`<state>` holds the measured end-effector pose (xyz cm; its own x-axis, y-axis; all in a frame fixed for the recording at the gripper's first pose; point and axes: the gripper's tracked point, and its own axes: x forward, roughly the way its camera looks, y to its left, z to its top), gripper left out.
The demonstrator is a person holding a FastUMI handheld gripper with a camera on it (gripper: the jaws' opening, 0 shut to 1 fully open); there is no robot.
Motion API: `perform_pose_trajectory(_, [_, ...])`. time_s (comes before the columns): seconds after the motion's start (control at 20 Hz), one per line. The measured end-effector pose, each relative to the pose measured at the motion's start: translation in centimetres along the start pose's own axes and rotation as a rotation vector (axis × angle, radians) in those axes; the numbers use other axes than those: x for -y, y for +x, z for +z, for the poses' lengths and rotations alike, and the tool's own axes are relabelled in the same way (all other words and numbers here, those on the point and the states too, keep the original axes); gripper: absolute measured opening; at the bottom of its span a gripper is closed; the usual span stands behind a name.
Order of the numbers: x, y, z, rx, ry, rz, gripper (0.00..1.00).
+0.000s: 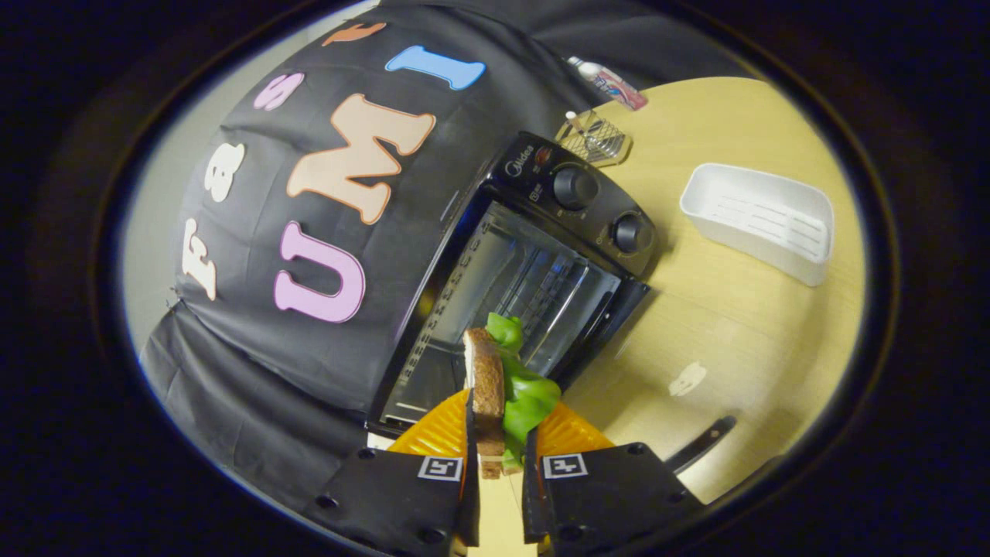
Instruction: Open the toaster oven, put the food inside, and close the toaster oven door.
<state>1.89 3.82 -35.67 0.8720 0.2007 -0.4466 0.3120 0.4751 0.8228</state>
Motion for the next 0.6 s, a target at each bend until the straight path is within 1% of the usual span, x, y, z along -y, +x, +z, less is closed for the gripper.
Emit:
perform_pose_trajectory(0.45, [-1.2,6.7,1.1,0.03,0.169,-0.002,0.23])
perform_pose_trajectory(0.6, [-0.9,8.4,1.7,0.037,0.184,-0.009,0.23])
